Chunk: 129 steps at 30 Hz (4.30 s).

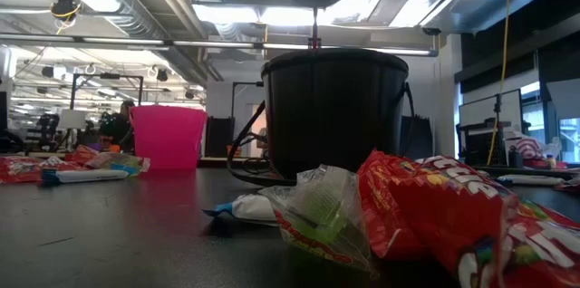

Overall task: Organize candy in baskets
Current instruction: Put the red gummy into the pink bucket, then put the orange gummy into the pink bucket

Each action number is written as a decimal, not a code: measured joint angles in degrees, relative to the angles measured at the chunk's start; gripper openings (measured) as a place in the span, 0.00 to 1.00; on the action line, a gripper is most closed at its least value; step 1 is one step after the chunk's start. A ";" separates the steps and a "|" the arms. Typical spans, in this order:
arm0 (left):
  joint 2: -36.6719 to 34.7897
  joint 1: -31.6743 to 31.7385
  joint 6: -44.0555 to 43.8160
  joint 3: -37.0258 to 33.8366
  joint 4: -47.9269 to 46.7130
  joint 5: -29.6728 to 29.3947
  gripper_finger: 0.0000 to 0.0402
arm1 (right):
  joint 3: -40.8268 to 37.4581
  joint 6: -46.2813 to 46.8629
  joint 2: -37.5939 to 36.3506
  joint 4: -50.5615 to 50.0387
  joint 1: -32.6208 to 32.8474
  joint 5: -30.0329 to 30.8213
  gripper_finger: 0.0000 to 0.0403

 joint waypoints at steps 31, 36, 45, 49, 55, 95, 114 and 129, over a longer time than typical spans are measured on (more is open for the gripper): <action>55.95 8.50 -11.46 31.22 -18.46 1.35 0.36 | 8.81 -5.52 17.46 18.52 -6.40 -14.56 0.01; 59.31 10.03 -13.47 31.23 -17.35 9.73 0.50 | 8.85 -5.72 19.02 19.99 -6.40 -14.54 0.01; 66.16 11.37 -17.38 31.23 -9.28 16.26 0.53 | 8.85 -4.38 21.63 23.45 -6.40 -14.57 0.01; 68.58 11.38 -17.56 31.23 -5.08 15.99 0.53 | 8.85 -4.35 22.47 23.43 -6.40 -14.57 0.01; 70.27 11.67 -17.76 31.20 -3.21 12.84 0.52 | 8.85 -4.10 23.23 24.73 -6.40 -14.54 0.01; 45.89 25.41 -26.11 31.16 -53.89 -11.29 0.00 | 8.85 -7.44 11.68 6.15 -6.38 -2.39 0.64; 56.60 64.52 -23.47 31.16 -62.99 22.86 0.12 | 8.85 -7.46 10.04 1.35 -6.38 -2.29 0.58; 60.75 65.26 -20.39 33.15 -63.85 28.86 0.44 | 10.90 -3.57 2.48 -19.51 -6.38 -2.32 0.58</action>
